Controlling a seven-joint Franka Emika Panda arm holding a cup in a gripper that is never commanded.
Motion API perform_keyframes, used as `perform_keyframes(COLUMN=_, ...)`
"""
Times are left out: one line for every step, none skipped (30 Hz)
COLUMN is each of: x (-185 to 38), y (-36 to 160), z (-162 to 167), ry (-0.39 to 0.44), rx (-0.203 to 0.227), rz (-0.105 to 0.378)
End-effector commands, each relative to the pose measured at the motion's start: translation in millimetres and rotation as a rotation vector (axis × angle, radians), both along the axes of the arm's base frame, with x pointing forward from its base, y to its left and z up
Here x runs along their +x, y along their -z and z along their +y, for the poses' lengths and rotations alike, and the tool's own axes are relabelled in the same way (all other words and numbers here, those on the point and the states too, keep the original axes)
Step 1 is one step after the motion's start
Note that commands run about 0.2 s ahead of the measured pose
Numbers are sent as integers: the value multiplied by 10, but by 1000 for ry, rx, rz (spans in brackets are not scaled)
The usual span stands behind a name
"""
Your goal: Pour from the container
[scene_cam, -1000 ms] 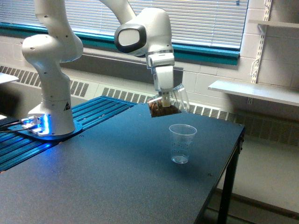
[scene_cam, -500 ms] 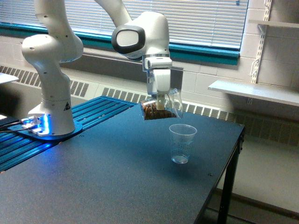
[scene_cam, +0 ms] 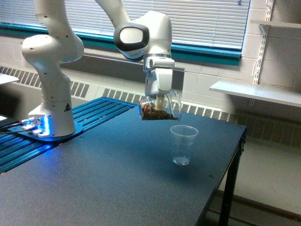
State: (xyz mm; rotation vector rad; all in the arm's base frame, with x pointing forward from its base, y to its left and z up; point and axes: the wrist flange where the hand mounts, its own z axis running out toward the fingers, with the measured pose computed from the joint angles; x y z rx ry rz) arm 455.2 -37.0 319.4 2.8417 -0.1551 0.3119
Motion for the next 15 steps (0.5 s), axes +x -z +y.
perform_keyframes(x=47, y=-65, z=29, ry=8, rx=-27, rz=-7)
perform_keyframes(x=52, y=-64, z=40, ry=6, rx=-30, rz=-5)
perform_keyframes(x=57, y=-62, z=55, ry=3, rx=-32, rz=-2)
perform_keyframes(x=61, y=-61, z=65, ry=0, rx=-35, rz=-1)
perform_keyframes(x=67, y=-62, z=75, ry=-4, rx=-39, rz=1)
perform_keyframes(x=73, y=-63, z=87, ry=-8, rx=-43, rz=4)
perform_keyframes(x=80, y=-63, z=103, ry=-13, rx=-47, rz=6)
perform_keyframes(x=85, y=-66, z=113, ry=-16, rx=-52, rz=8)
perform_keyframes(x=91, y=-69, z=125, ry=-20, rx=-56, rz=10)
perform_keyframes(x=97, y=-71, z=136, ry=-24, rx=-61, rz=12)
perform_keyframes(x=103, y=-74, z=150, ry=-29, rx=-67, rz=14)
perform_keyframes(x=108, y=-75, z=160, ry=-33, rx=-71, rz=15)
perform_keyframes(x=113, y=-78, z=172, ry=-37, rx=-76, rz=17)
perform_keyframes(x=119, y=-82, z=183, ry=-41, rx=-80, rz=18)
perform_keyframes(x=123, y=-81, z=199, ry=-47, rx=-84, rz=20)
